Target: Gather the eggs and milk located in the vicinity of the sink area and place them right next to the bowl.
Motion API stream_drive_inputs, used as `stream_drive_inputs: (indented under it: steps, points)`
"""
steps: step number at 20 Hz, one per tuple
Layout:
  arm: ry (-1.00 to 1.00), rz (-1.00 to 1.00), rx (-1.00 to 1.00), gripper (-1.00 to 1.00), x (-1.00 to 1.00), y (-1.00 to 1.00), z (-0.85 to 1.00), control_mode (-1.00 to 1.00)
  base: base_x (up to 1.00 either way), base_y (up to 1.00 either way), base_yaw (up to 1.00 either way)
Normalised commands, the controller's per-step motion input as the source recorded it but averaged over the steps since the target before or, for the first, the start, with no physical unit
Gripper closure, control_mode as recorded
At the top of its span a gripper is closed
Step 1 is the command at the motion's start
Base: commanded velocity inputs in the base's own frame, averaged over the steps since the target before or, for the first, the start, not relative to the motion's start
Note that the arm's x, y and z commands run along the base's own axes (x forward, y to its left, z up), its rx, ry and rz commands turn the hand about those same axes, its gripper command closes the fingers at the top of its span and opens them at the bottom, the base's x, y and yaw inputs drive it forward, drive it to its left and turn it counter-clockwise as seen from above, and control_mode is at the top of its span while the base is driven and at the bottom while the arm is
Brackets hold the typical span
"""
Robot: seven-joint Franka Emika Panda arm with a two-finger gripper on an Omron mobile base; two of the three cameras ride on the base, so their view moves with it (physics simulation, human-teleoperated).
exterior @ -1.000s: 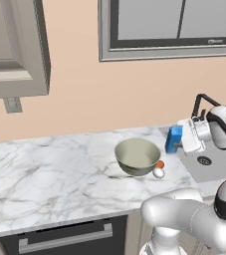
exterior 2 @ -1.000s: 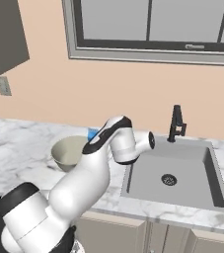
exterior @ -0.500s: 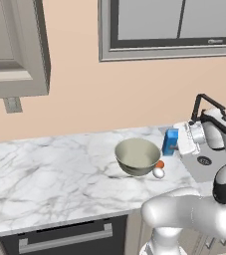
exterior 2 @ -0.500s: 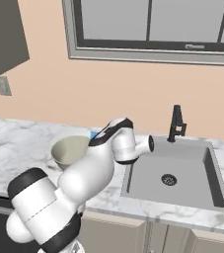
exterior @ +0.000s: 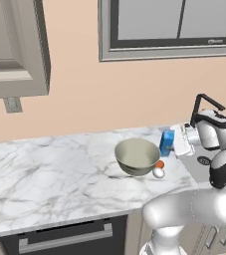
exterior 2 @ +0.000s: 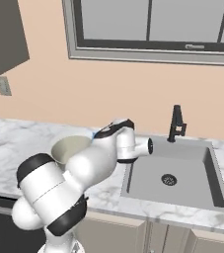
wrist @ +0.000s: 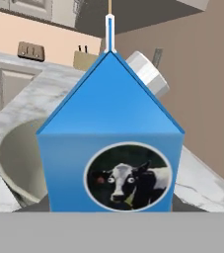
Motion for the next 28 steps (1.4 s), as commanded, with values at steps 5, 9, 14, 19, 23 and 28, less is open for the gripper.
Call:
stream_drive_inputs:
  steps: [5, 9, 14, 19, 23, 28]
  points:
    - [0.00, 0.00, 0.04, 1.00, 0.19, 0.00, -0.20, -1.00, 0.00, 0.00, 0.00]
    - [0.00, 0.00, 0.03, 1.00, 0.14, -0.01, -0.30, -1.00, 0.00, 0.00, 0.00]
    - [0.00, 0.00, 0.00, 1.00, 0.13, 0.00, -0.43, -1.00, 0.00, 0.00, 0.00]
    - [0.00, 0.00, 0.00, 1.00, 0.17, 0.00, -0.33, -1.00, 0.00, 0.00, 0.00]
    - [0.00, 0.01, 0.00, 1.00, 0.11, -0.06, -0.27, -1.00, 0.00, 0.00, 0.00]
    - [0.00, 0.02, 0.00, -1.00, 0.03, -0.02, -0.23, -1.00, 0.00, 0.00, 0.00]
